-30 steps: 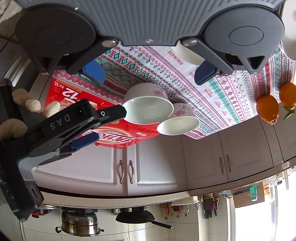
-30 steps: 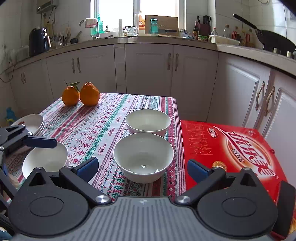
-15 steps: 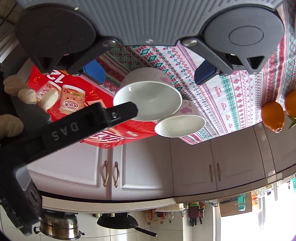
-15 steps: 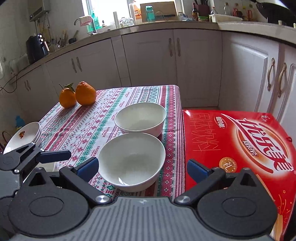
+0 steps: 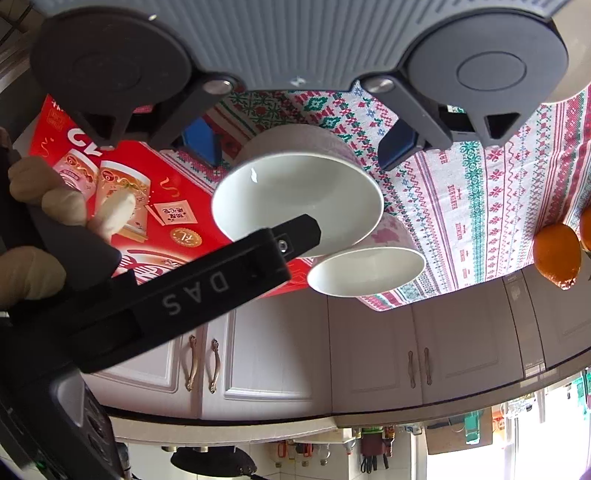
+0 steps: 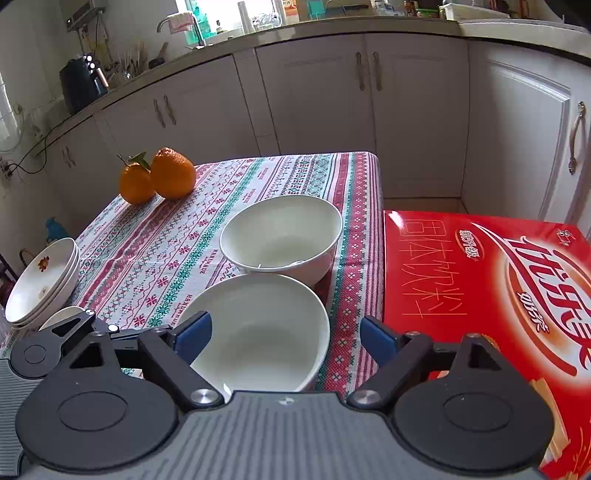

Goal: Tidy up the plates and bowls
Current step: 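Grasp another white pink-flower bowl with the left tool while the right tool grips its other side, then lift the second bowl and carry it with both tools toward the first bowl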

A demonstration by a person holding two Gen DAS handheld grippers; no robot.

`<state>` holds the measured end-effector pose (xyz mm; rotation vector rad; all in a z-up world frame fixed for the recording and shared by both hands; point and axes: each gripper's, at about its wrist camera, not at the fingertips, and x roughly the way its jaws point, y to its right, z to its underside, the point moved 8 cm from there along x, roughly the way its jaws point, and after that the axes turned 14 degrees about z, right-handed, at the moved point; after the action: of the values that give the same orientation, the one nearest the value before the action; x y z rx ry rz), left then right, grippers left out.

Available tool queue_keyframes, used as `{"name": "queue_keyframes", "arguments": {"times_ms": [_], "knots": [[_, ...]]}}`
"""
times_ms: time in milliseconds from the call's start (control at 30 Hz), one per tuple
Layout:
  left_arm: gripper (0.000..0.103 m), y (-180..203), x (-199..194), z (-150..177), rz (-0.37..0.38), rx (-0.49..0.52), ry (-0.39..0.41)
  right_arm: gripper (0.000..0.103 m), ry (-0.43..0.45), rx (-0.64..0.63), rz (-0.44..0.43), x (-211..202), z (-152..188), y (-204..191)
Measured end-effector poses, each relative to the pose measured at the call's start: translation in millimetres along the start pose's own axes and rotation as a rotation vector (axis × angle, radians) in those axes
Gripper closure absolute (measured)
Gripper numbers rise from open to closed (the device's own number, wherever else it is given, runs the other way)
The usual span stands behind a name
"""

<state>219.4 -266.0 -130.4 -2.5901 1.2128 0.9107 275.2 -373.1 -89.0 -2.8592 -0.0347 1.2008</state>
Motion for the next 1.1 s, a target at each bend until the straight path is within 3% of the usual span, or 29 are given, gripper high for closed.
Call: {"name": "queue_keyframes", "arguments": {"times_ms": [700, 1100], "knots": [[0.018, 0.2, 6.2, 1.3, 0.012, 0.005, 0.007, 0.044, -0.065, -0.042, -0.075, 30.5, -9.2, -5.9], [0.018, 1.6, -0.1, -1.2, 0.046, 0.020, -0.014, 0.044, -0.082, -0.020, -0.074, 20.8, -7.8, -7.1]]}}
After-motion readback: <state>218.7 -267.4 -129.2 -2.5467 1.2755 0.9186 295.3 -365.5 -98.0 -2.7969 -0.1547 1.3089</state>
